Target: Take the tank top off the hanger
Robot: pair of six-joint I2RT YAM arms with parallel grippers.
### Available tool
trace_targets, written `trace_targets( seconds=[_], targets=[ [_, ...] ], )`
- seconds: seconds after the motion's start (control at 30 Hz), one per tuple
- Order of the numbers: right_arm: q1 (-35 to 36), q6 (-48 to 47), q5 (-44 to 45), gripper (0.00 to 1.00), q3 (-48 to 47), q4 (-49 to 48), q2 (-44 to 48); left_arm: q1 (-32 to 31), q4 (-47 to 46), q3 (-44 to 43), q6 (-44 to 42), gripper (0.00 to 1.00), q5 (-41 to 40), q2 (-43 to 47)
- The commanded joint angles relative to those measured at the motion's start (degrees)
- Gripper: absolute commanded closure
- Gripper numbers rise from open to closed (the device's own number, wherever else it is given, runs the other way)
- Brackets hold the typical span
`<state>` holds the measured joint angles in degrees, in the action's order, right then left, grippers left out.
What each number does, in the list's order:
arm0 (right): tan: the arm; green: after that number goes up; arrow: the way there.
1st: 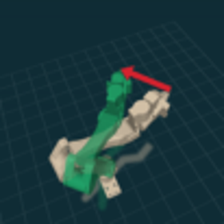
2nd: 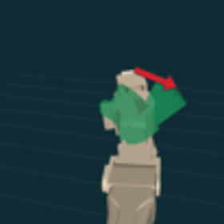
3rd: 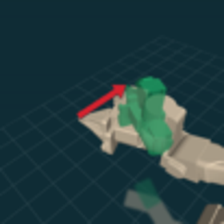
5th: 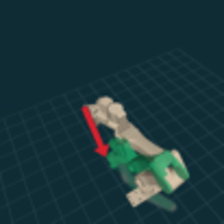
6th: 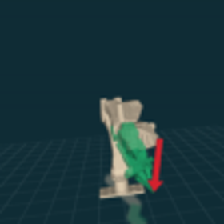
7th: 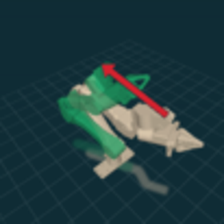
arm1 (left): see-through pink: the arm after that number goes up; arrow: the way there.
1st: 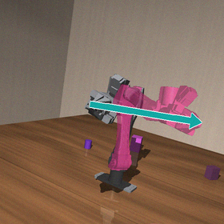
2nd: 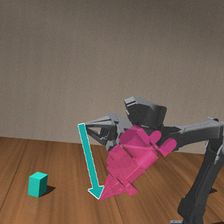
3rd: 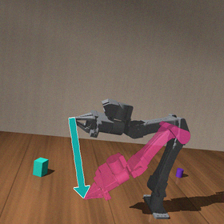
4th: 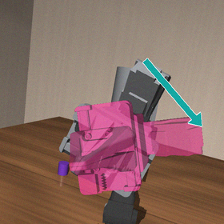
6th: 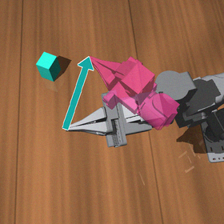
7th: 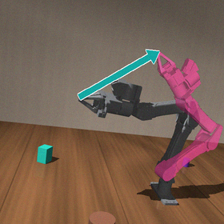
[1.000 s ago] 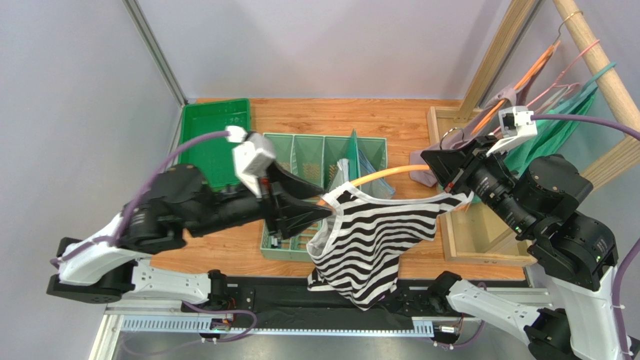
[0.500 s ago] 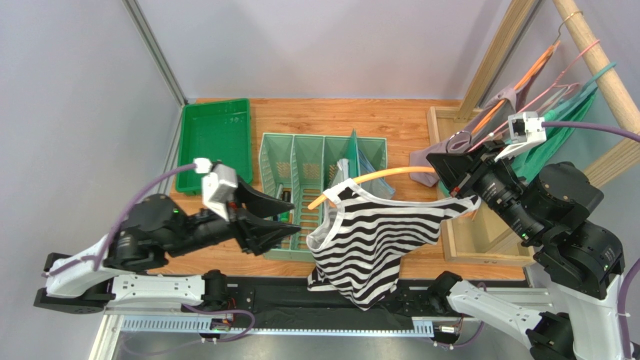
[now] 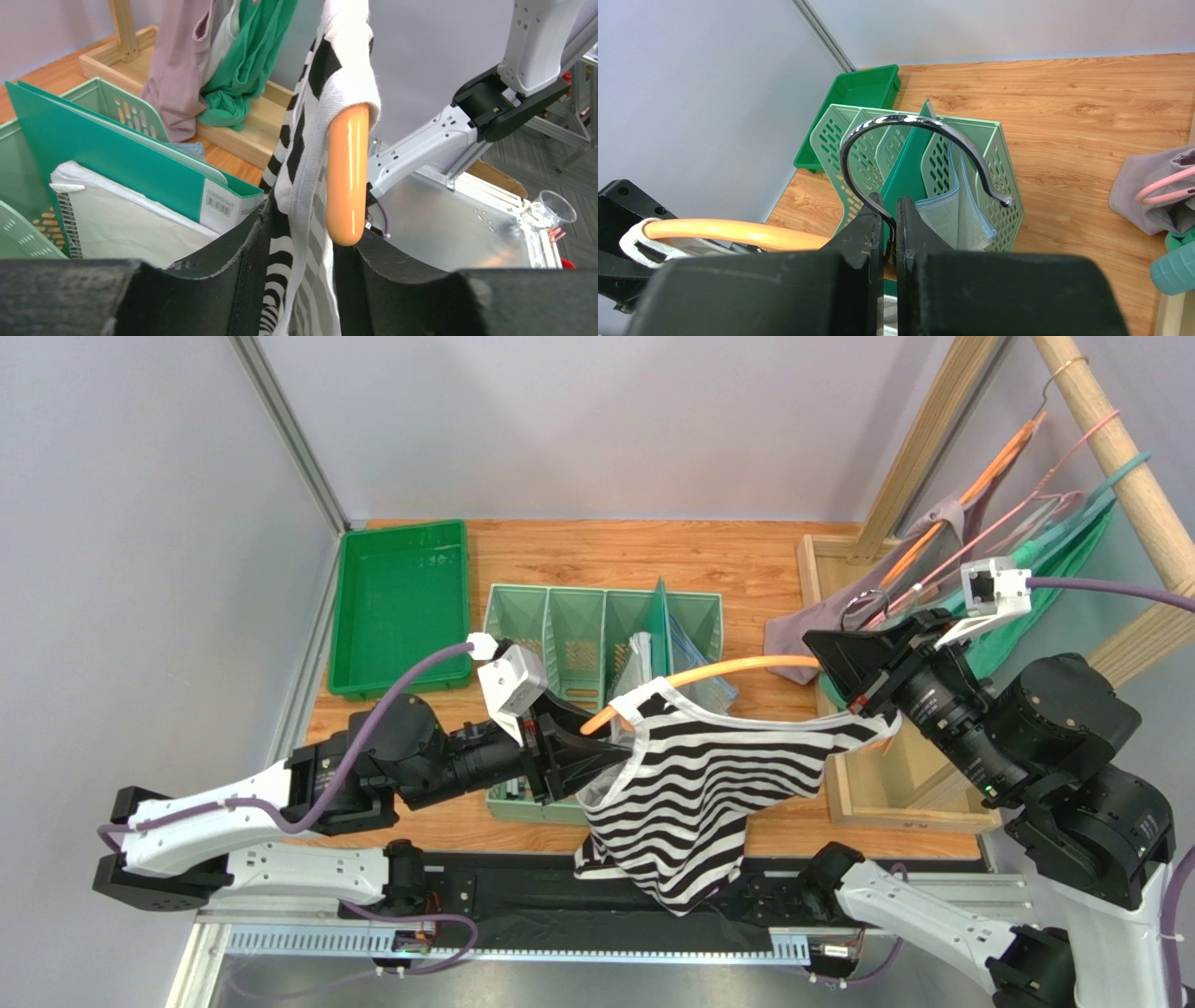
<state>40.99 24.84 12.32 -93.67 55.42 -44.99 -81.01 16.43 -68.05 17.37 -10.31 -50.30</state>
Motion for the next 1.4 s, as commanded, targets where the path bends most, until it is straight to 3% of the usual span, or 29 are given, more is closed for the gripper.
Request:
trace_targets(
  seconds=[0.0, 0.43, 0.7, 1.07, 1.37],
  targets=[
    [-0.12, 1.26, -0.45, 1.0, -0.38, -5.06, 0.78, -0.29, -4.73, 1.51, -0.49, 0.59, -1.73, 1.96],
    [-0.21, 2.32, -1.86, 1.0, 0.5, -6.02, 1.4, -0.29, -6.58, 1.96, 0.3, 0.64, -2.53, 1.26],
    [-0.21, 2.49, -1.51, 1.0, 1.21, -5.5, 2.54, -0.29, -4.92, 1.17, 1.18, 1.0, -6.91, 1.61],
    [-0.21, 0.21, 5.6, 1.0, 4.55, -1.63, 5.44, -0.29, -5.26, 0.99, 0.92, 1.0, -13.77, 7.23],
    [-0.12, 3.19, 17.65, 1.0, 4.02, 1.8, 4.3, -0.29, -6.49, 1.43, -0.05, 1.0, -8.87, 8.73]
  ],
)
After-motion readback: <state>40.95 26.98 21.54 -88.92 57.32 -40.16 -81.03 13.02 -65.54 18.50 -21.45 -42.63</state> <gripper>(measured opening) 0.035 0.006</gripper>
